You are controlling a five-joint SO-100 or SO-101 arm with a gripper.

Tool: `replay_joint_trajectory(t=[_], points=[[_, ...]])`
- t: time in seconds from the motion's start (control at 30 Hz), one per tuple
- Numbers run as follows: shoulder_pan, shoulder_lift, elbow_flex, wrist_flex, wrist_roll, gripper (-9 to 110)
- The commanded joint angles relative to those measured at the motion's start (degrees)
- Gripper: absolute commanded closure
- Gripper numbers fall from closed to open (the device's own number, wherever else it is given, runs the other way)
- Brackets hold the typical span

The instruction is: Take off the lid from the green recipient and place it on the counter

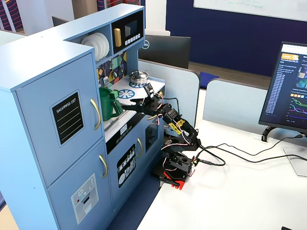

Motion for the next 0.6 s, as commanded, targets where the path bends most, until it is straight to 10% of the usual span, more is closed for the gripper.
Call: replay_joint_trajectory(t=[0.0, 0.57], points=[[-1.85, -4.04, -6.5, -5.27, 0.79, 71], [-1.67, -19.78, -16.0, -14.24, 0.09, 71]])
